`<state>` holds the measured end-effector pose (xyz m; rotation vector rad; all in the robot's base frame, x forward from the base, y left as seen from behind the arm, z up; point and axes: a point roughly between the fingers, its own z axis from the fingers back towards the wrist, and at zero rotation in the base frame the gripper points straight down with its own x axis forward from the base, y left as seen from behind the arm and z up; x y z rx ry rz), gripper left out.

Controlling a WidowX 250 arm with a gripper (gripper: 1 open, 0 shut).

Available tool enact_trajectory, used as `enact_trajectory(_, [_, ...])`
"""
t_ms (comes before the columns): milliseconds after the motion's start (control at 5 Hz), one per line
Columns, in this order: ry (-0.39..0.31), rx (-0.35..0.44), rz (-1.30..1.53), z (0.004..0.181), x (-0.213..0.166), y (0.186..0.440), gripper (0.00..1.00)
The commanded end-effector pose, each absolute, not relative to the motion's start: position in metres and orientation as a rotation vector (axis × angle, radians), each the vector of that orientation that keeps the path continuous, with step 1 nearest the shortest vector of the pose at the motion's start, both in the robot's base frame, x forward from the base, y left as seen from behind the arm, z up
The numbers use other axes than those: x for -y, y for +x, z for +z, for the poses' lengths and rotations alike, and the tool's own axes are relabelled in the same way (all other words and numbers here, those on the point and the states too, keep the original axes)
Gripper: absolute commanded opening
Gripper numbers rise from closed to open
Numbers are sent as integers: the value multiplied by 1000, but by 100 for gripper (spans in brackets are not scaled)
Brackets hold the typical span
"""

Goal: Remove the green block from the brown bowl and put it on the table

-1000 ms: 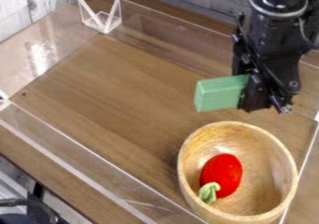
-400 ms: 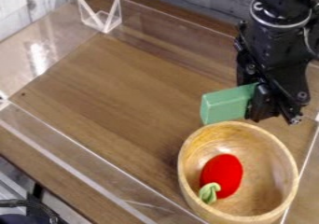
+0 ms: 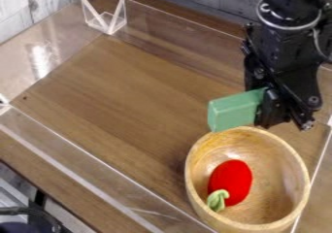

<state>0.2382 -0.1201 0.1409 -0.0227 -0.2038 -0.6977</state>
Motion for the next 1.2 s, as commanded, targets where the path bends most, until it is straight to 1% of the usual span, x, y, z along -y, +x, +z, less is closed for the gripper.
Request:
enact_trajectory(0, [1,266,-611,161,106,249,0])
enact_trajectory(200, [35,276,-521,167,88,260,0])
enact_trajectory(400, [71,278,-410,171,61,276,0])
enact_trajectory(600, [93,272,-327,168,31,292,0])
enact_trajectory(1000, [109,281,-411,146,31,318,0])
